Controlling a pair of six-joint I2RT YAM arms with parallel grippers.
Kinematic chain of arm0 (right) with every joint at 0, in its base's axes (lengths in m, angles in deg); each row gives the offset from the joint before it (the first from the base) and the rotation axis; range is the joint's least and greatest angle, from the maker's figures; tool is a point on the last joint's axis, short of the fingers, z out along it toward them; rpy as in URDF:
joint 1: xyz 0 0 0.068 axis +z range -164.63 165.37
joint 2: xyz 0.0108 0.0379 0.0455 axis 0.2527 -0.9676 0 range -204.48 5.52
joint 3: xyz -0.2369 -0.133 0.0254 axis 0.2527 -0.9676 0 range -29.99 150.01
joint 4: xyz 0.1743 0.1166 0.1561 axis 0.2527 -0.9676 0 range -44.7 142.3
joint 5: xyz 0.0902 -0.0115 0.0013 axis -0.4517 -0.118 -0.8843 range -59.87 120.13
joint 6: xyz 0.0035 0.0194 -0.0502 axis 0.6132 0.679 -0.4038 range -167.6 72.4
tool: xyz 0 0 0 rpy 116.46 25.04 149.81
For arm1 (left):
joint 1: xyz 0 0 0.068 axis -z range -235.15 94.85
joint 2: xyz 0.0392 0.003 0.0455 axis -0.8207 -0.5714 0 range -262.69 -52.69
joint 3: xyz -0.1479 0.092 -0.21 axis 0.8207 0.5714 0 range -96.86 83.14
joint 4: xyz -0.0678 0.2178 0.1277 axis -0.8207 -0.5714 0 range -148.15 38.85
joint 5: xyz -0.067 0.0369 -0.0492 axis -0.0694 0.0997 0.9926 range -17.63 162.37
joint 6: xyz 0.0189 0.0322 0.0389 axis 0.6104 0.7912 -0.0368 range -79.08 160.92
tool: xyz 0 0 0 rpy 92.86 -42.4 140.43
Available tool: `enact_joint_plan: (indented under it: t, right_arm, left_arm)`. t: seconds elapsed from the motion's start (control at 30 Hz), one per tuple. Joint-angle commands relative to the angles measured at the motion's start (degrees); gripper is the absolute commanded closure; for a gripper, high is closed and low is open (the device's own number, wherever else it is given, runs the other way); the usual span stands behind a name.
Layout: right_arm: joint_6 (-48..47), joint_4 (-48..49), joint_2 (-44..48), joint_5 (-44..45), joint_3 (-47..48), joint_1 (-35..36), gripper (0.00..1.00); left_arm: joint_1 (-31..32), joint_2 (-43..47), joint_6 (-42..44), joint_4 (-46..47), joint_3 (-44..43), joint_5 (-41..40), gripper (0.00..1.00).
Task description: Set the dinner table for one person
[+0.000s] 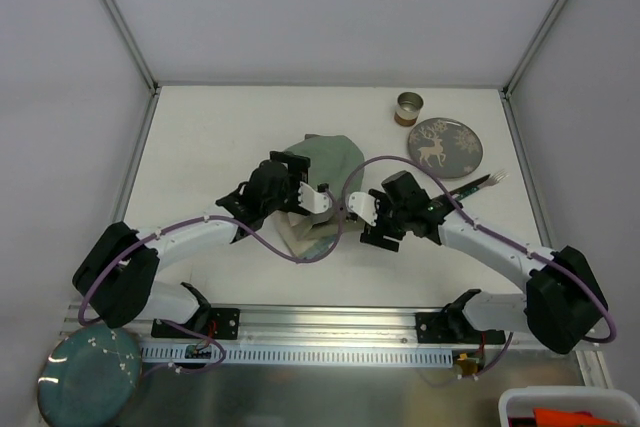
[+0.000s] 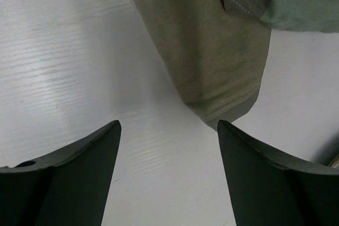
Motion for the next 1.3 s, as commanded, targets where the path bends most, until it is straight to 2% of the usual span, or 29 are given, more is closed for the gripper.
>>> enact_joint_plan:
  t: [0.0,0.1,0.27,0.43,0.63,0.7,0.77,0.87,0.93,0.97,1.0,1.13,1.27]
  right_arm:
    - [-6.77,10.60,-2.29,3.12,-2.85,1.44,0.22]
    - [-9.59,13.00,-5.62,3.83,-3.92,1.45,0.22]
    - [-9.24,13.44,-7.66,-0.83,-3.38,2.41,0.22]
    - [-10.91,16.07,-11.79,-0.48,-2.95,2.59,0.23]
    - [-12.13,15.47,-17.06,-0.92,0.30,2.15,0.31]
    - [-12.40,14.07,-18.38,-1.36,2.06,1.80,0.39]
    - [-12.49,11.87,-19.09,-1.97,3.20,1.27,0.52]
    - [-12.67,9.14,-19.97,-2.15,4.87,0.66,0.80]
    - [-12.32,7.21,-19.62,-2.24,5.75,0.04,0.86]
    - [-12.31,6.42,-19.27,-2.41,6.02,-0.22,0.94]
    - [-12.23,5.54,-19.00,-2.50,6.45,-0.49,0.98]
    - [-10.48,0.45,-14.88,-4.70,8.74,-3.55,1.00]
    - [-8.80,-5.79,-10.31,-8.11,15.05,-6.46,1.00]
  left_arm:
    - [-0.57,1.66,4.65,9.70,-0.64,-4.70,0.01]
    - [-1.35,2.02,4.64,8.03,-1.87,-5.41,0.01]
    - [-4.08,3.86,2.71,3.90,-4.24,-5.06,0.01]
    - [-9.43,6.41,-1.06,1.87,-7.75,-4.09,0.01]
    - [-14.27,8.43,-5.29,-2.61,-12.15,-1.54,0.01]
    - [-14.45,8.87,-5.20,-2.79,-11.89,-1.63,0.01]
    - [-14.63,9.40,-5.29,-2.96,-11.54,-1.54,0.01]
    - [-14.98,9.84,-5.90,-3.14,-11.10,-0.84,0.01]
    - [-14.98,9.84,-6.43,-3.32,-10.75,-0.49,0.01]
    - [-14.98,9.93,-6.52,-3.40,-10.57,-0.05,0.01]
    - [-14.98,9.84,-6.78,-3.40,-10.48,0.04,0.01]
    - [-15.07,9.75,-8.19,-3.58,-10.75,1.18,0.01]
    - [-15.07,9.40,-10.73,-4.54,-11.45,3.29,0.01]
